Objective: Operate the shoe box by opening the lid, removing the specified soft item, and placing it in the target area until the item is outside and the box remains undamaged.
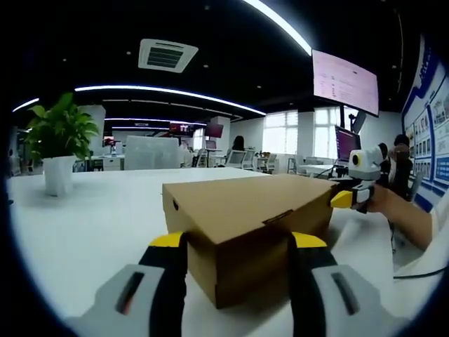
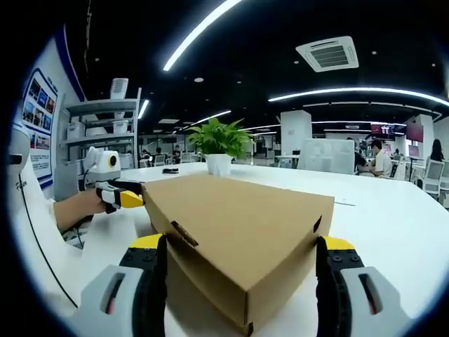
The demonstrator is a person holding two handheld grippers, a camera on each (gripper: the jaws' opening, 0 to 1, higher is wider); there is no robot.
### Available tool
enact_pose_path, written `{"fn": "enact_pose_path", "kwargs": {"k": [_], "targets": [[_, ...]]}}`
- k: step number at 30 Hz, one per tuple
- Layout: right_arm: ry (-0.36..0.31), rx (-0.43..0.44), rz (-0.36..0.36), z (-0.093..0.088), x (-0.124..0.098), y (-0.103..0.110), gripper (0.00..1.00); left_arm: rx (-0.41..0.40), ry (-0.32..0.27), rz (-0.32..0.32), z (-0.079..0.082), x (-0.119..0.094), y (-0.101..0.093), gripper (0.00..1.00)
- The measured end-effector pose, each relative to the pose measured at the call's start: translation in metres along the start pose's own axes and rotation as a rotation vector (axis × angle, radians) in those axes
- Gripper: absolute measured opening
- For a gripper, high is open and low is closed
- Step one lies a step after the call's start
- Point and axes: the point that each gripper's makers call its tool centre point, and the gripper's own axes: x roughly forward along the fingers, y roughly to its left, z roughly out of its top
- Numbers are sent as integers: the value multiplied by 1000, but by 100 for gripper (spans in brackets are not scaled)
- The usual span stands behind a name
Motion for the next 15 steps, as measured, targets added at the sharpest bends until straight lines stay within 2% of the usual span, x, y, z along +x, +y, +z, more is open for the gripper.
{"fn": "enact_pose_path", "kwargs": {"k": [11,15], "targets": [[5,1,-7,-1,-6,2,90,9,10,-10,-1,-1,-4,58],[-3,0,-11,-2,-8,0,90,38,13,-8,-2,1,-8,58]]}}
